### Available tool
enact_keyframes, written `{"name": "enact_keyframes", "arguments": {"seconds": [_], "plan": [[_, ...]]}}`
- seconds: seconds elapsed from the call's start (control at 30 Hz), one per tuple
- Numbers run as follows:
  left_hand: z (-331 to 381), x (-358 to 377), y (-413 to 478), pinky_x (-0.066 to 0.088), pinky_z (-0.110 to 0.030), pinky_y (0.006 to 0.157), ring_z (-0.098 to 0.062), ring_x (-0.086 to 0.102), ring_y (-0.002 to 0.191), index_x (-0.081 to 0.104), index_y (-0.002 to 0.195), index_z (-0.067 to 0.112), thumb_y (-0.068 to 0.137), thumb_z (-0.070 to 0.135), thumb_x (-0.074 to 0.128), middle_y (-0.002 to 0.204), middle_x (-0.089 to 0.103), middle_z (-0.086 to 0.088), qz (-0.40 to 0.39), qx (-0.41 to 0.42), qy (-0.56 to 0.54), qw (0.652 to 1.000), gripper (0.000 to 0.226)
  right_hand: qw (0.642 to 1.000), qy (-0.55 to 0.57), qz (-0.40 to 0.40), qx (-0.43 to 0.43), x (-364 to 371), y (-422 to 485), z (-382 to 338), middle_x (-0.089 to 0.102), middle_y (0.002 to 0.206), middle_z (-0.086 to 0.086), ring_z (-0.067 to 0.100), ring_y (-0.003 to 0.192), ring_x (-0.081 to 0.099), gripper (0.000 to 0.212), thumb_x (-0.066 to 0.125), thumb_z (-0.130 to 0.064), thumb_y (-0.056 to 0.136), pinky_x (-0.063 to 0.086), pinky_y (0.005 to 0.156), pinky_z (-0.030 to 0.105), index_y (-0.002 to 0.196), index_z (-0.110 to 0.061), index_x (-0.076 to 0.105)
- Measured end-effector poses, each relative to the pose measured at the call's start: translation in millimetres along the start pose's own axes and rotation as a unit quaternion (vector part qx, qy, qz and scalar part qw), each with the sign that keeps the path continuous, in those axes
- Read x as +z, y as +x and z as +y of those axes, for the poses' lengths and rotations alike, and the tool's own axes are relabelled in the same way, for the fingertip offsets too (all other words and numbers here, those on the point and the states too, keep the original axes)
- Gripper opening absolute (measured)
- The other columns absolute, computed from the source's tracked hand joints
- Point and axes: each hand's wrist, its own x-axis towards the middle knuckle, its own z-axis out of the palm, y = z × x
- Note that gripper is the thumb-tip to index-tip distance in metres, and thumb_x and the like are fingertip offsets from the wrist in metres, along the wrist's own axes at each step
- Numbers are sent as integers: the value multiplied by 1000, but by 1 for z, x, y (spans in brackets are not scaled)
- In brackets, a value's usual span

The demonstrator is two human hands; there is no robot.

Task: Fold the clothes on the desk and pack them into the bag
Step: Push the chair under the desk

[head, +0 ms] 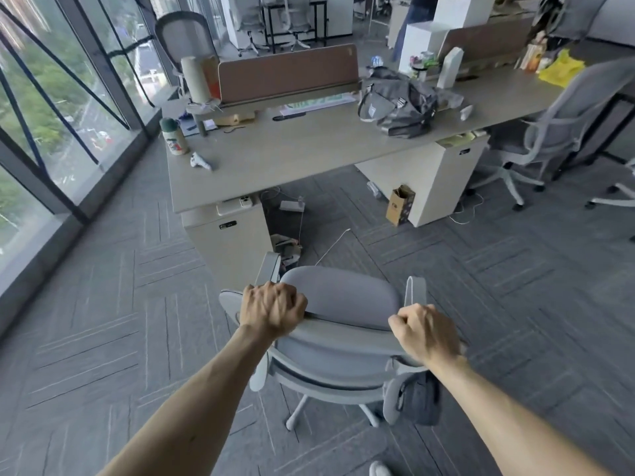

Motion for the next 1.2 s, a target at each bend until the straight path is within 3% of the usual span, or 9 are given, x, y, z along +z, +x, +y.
{"name": "enact_keyframes", "arguments": {"seconds": [0.27, 0.47, 0.6, 0.73, 0.83, 0.93, 1.03, 1.2], "plan": [[8, 9, 18, 33, -30, 67, -24, 55, 55, 60, 62, 15, 83, 46, 35, 58, 61, -4, 33, 18, -25, 999, 45, 999, -30, 45, -1, 3, 20, 20, 50, 51, 5, 31, 54, 50, 39, 37, -39, 71, 25, 46, 27, 52, -7, 49], [29, 12, 40, 41, -32, 72, -26, 54, 55, 55, 59, 15, 82, 42, 34, 57, 57, -3, 9, 22, -26, 999, 42, 999, -15, 51, 5, 2, 32, 36, 45, 45, 4, 29, 50, 49, 38, 38, -37, 71, 26, 46, 26, 47, -8, 42], [63, 17, 76, 44, -34, 76, -27, 55, 59, 55, 58, 14, 82, 41, 30, 63, 63, -9, -16, 28, -39, 999, 44, 996, -21, 72, 50, -11, 62, 59, 50, 52, 9, 31, 53, 49, 36, 34, -35, 70, 20, 46, 25, 49, -8, 44], [96, 30, 117, 37, -36, 73, -29, 51, 62, 46, 57, 14, 89, 42, 31, 73, 68, -14, -16, 77, -44, 996, 45, 989, -53, 92, 98, -23, 98, 94, 57, 65, 12, 32, 62, 49, 37, 30, -32, 71, 28, 55, 32, 54, -8, 53], [119, 34, 158, 34, -34, 67, -36, 62, 75, 61, 70, 11, 96, 38, 38, 84, 70, -19, -13, 103, -61, 993, 44, 988, -70, 102, 90, -34, 138, 129, 55, 60, 10, 31, 59, 48, 35, 32, -30, 70, 29, 57, 34, 53, -7, 52], [128, 41, 202, 34, -34, 63, -39, 64, 83, 69, 82, 13, 87, 42, 33, 89, 69, -20, -11, 90, -62, 994, 46, 991, -71, 100, 61, -41, 191, 161, 61, 64, 8, 31, 66, 53, 40, 31, -31, 71, 32, 60, 34, 59, -7, 62], [135, 47, 236, 34, -35, 63, -36, 60, 76, 66, 78, 14, 80, 45, 29, 85, 67, -19, -22, 64, -60, 996, 48, 990, -81, 110, 38, -46, 241, 186, 71, 72, 7, 26, 65, 53, 41, 30, -33, 71, 33, 64, 33, 60, -11, 63], [165, 53, 297, 32, -34, 61, -32, 52, 67, 65, 73, 13, 77, 42, 31, 76, 63, -14, -33, 12, -55, 998, 44, 994, -66, 75, 43, -65, 321, 214, 71, 82, 12, 28, 68, 50, 41, 33, -34, 71, 34, 68, 36, 68, -9, 66]]}}
